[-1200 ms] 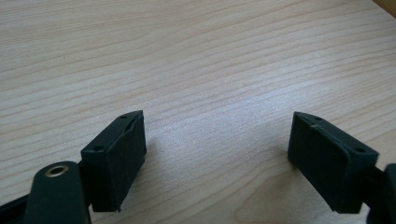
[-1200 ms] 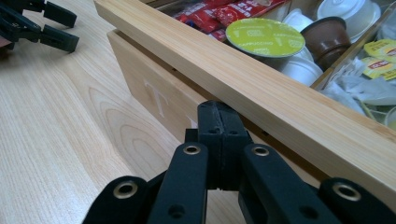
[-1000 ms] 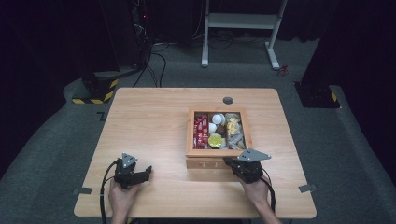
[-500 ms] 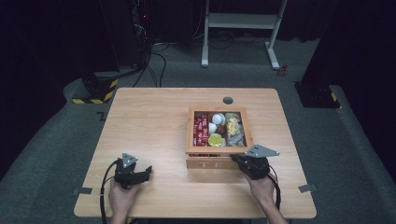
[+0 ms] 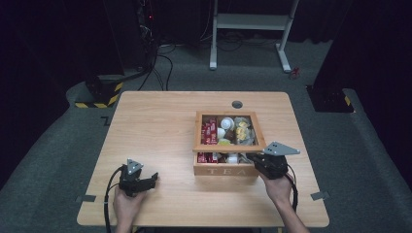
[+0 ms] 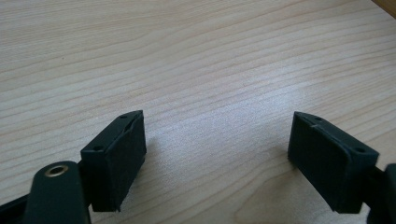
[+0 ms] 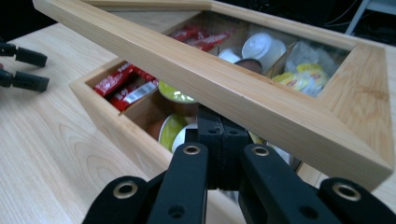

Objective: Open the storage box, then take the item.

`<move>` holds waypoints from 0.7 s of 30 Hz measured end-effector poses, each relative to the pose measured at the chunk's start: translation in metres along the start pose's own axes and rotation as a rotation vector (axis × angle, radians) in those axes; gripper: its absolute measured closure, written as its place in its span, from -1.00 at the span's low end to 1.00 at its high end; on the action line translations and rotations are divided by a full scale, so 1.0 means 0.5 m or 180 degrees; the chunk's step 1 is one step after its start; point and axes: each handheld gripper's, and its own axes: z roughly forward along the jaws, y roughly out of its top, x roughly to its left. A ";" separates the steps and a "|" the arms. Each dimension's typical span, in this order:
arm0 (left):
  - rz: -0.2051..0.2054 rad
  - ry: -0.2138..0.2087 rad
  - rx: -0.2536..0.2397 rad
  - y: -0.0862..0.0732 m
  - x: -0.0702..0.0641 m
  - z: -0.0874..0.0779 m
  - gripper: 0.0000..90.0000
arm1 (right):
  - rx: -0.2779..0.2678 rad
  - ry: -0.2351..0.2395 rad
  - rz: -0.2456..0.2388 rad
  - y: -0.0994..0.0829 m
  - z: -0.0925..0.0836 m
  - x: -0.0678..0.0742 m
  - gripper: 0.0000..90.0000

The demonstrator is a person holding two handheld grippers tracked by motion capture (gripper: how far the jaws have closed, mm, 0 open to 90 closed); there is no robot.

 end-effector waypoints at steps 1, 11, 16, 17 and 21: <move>0.0000 0.0000 -0.0001 0.000 0.000 0.000 -0.57 | -0.0010 -0.0004 0.0003 0.004 -0.001 -0.002 1.00; -0.0008 0.0003 0.0003 0.000 0.000 0.000 -0.57 | -0.0084 -0.0026 0.0003 0.027 -0.006 -0.015 1.00; -0.0011 0.0006 0.0006 0.001 -0.002 0.000 -0.58 | -0.0076 -0.0038 -0.0001 0.036 -0.011 -0.021 1.00; -0.0012 0.0007 0.0004 0.001 -0.002 0.000 -0.58 | -0.0086 -0.0033 0.0017 0.037 -0.013 -0.023 1.00; 0.0010 -0.0014 0.0004 0.001 -0.001 0.000 -0.57 | -0.0145 -0.0005 0.0074 0.043 -0.015 -0.029 1.00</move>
